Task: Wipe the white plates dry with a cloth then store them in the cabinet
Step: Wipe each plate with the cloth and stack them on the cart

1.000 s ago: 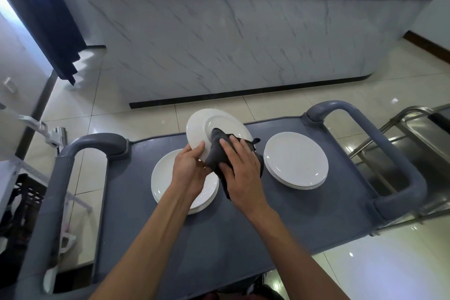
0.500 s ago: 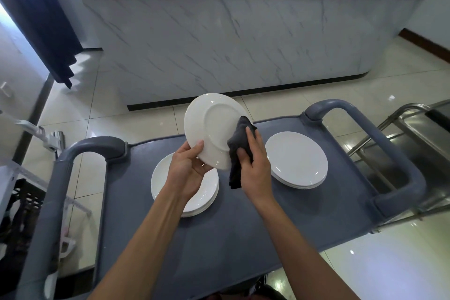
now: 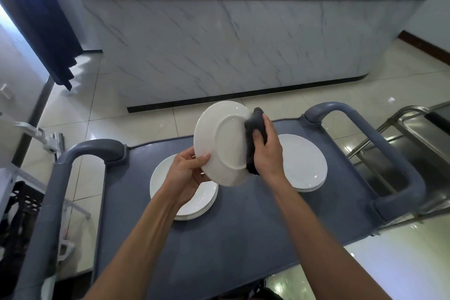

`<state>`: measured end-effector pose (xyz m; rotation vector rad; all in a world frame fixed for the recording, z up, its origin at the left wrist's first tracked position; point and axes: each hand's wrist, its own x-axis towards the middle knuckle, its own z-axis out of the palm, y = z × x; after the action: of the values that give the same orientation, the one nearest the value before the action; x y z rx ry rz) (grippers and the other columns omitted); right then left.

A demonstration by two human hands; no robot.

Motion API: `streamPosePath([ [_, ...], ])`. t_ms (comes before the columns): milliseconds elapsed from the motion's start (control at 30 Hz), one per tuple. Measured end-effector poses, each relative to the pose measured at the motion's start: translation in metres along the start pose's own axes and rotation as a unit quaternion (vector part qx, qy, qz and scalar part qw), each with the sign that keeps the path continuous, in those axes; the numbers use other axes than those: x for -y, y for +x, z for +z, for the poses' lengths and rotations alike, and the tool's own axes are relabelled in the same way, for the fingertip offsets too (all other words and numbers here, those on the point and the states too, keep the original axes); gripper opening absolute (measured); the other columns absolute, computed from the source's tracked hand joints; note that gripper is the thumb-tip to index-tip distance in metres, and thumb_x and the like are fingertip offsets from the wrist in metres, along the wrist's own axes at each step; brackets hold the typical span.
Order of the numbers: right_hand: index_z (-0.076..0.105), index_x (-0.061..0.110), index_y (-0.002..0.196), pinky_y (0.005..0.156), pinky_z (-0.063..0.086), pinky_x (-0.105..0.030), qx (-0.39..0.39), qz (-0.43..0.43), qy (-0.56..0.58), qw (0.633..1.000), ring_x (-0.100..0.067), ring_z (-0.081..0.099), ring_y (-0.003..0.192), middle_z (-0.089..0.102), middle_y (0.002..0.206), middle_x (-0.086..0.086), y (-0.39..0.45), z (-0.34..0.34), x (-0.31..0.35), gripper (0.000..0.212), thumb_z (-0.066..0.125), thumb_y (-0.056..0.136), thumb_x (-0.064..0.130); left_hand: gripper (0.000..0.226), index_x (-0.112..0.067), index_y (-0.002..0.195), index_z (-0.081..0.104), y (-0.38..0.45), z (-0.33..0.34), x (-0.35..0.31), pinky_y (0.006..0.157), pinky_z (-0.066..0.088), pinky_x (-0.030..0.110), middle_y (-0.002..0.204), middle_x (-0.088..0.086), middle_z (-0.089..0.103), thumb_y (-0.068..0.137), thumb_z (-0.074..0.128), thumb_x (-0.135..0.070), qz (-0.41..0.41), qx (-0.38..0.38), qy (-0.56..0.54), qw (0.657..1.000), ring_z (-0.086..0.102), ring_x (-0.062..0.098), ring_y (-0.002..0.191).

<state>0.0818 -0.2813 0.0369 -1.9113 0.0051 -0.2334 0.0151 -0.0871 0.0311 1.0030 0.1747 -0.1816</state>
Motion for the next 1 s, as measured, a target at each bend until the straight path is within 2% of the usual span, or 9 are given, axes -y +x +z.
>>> streamPosePath([
  [133,0.039,0.028,0.15,0.117,0.032,-0.036,0.018,-0.033,-0.037,0.999,-0.007,0.038,0.14,0.042,0.153,0.011,0.01,-0.001,0.0,0.049,0.047,0.102,0.023,0.022,-0.013,0.094,0.08,-0.001,0.001,-0.001,0.067,0.061,0.045,0.099,0.011,0.074,0.079,0.067,-0.007,-0.003,0.011,0.019,1.0,0.069,0.027,0.082],
  [267,0.041,0.022,0.15,0.117,0.031,-0.042,0.033,-0.094,-0.089,0.991,-0.016,0.037,0.143,0.042,0.155,0.003,0.013,0.003,0.003,0.051,0.046,0.1,0.028,0.02,-0.014,0.093,0.08,-0.003,0.003,0.001,0.063,0.06,0.043,0.096,0.013,0.074,0.076,0.075,-0.003,-0.001,0.025,0.056,0.998,0.067,0.029,0.081],
  [433,0.041,0.024,0.151,0.117,0.029,-0.048,0.076,-0.166,-0.147,0.972,-0.019,0.035,0.144,0.041,0.155,0.0,0.006,0.013,0.014,0.054,0.038,0.099,0.038,0.027,-0.008,0.101,0.077,-0.003,0.006,0.007,0.067,0.057,0.043,0.1,0.02,0.072,0.074,0.073,-0.006,-0.002,0.023,0.075,0.997,0.066,0.034,0.086],
  [567,0.039,0.026,0.152,0.118,0.024,-0.053,0.095,-0.185,-0.174,0.963,-0.023,0.028,0.148,0.036,0.159,-0.002,-0.004,0.023,0.014,0.058,0.03,0.097,0.046,0.029,-0.004,0.106,0.076,-0.004,0.01,0.009,0.073,0.057,0.047,0.105,0.025,0.072,0.078,0.071,0.002,-0.002,0.016,0.09,0.996,0.069,0.037,0.087],
  [733,0.039,0.029,0.152,0.119,0.02,-0.053,0.119,-0.212,-0.182,0.953,-0.022,0.022,0.15,0.032,0.161,-0.001,-0.019,0.039,0.014,0.054,0.032,0.099,0.042,0.026,0.003,0.108,0.071,-0.005,0.011,0.009,0.066,0.06,0.041,0.101,0.025,0.073,0.085,0.063,0.011,0.0,0.0,0.101,0.995,0.071,0.036,0.085],
  [833,0.037,0.031,0.152,0.12,0.017,-0.052,0.13,-0.212,-0.188,0.95,-0.018,0.018,0.151,0.029,0.162,0.002,-0.022,0.042,0.012,0.053,0.033,0.1,0.04,0.025,0.001,0.104,0.073,-0.007,0.011,0.009,0.062,0.058,0.038,0.097,0.023,0.073,0.085,0.062,0.013,0.002,-0.002,0.095,0.996,0.072,0.035,0.082],
  [1000,0.041,0.028,0.15,0.118,0.022,-0.05,0.114,-0.219,-0.17,0.954,-0.019,0.026,0.149,0.036,0.159,0.001,-0.017,0.04,0.01,0.053,0.031,0.101,0.044,0.027,-0.007,0.098,0.077,-0.009,0.01,0.009,0.067,0.059,0.042,0.099,0.022,0.074,0.084,0.062,0.012,0.001,-0.005,0.081,0.997,0.071,0.036,0.085],
])
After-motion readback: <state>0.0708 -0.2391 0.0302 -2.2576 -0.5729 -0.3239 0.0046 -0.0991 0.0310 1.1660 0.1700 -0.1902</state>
